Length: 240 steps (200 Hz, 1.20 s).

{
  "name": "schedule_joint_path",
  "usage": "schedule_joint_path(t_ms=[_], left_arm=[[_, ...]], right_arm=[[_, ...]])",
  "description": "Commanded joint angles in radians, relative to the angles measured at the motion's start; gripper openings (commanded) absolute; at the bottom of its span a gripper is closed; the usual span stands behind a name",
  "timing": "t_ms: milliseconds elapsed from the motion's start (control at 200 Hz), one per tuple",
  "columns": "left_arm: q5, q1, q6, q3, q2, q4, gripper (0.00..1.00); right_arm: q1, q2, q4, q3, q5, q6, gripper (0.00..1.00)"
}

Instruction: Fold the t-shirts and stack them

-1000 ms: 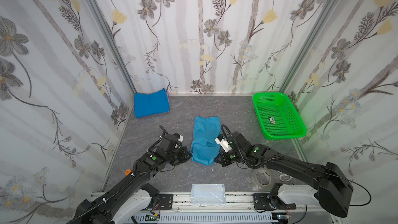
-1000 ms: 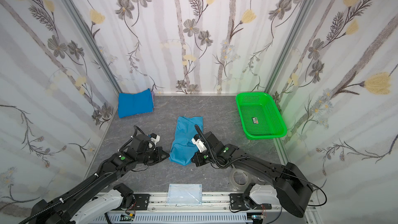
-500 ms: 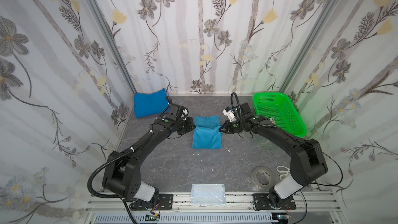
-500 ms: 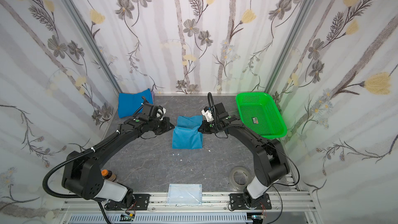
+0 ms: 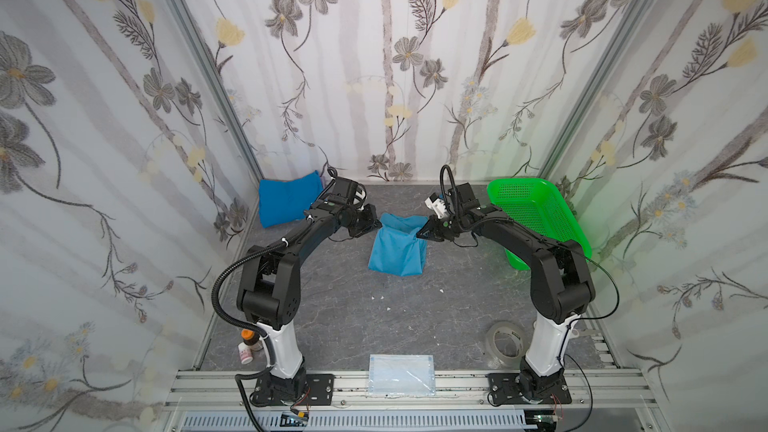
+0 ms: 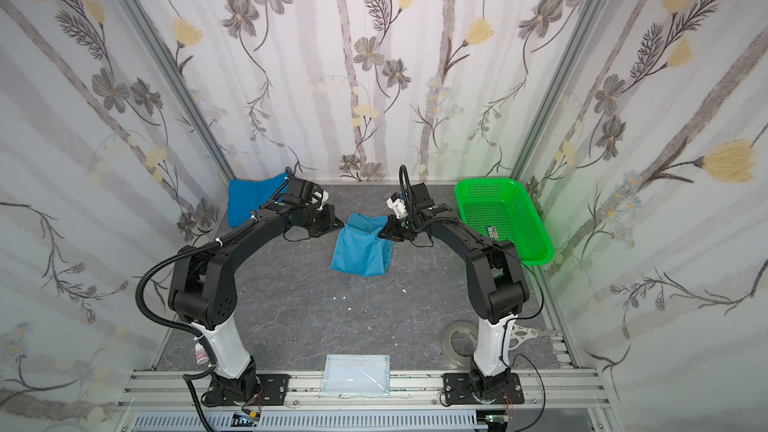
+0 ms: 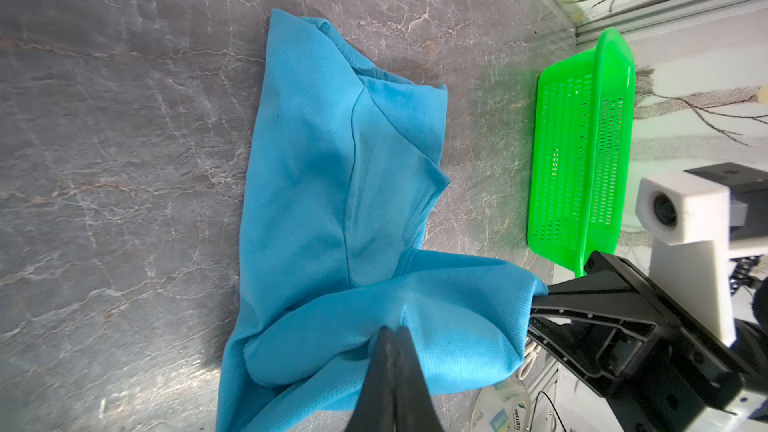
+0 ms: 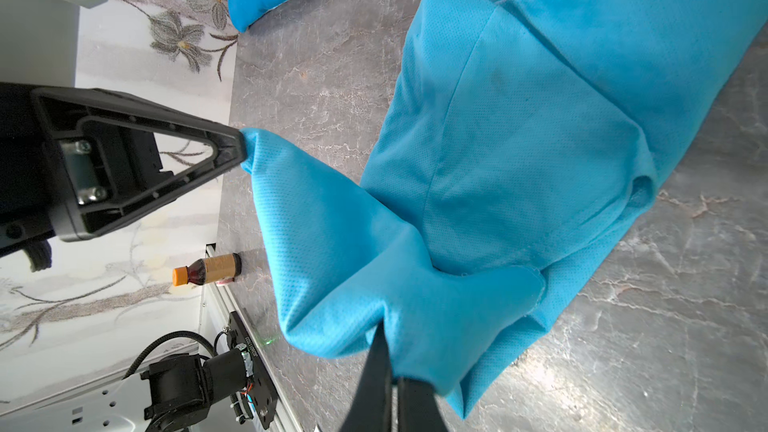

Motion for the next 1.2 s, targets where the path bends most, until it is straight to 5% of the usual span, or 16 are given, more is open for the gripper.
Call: schedule_joint_path(t_ms=[0, 240, 515, 749, 894, 964, 1044, 1194], left_arm=[[0.040, 0.001, 0.013, -0.028, -0.017, 0.025, 0.00], [0.052, -0.012, -0.005, -0.298, -0.282, 0.048, 0.00], [-0.020, -0.071, -0.108, -0.817, -0.702, 0.102, 0.00], [-0.087, -0.145, -0.199, -1.065, -0.867, 0.154, 0.00], [-0.101, -0.158, -0.228, -1.141, -0.916, 0.152, 0.00], [-0.107, -0.164, -0.236, -1.162, -0.941, 0.143, 0.31], [-0.129, -0.173, -0.241, -1.169, -0.969, 0.118, 0.57], [-0.124, -0.177, -0.246, -1.167, -0.980, 0.129, 0.69]], right_arm=[[0.008, -0.034, 0.041, -0.031, -0.027, 0.001, 0.00], [0.100, -0.243, 0.146, -0.318, -0.014, 0.045, 0.00], [0.279, -0.497, 0.496, -0.845, 0.071, 0.313, 0.00], [0.411, -0.488, 0.631, -0.987, 0.124, 0.355, 0.00], [0.470, -0.583, 0.645, -1.061, 0.194, 0.370, 0.53], [0.488, -0.673, 0.620, -1.097, 0.248, 0.387, 0.66], [0.488, -0.734, 0.577, -1.107, 0.282, 0.389, 0.69], [0.519, -0.740, 0.547, -1.072, 0.311, 0.385, 0.67]])
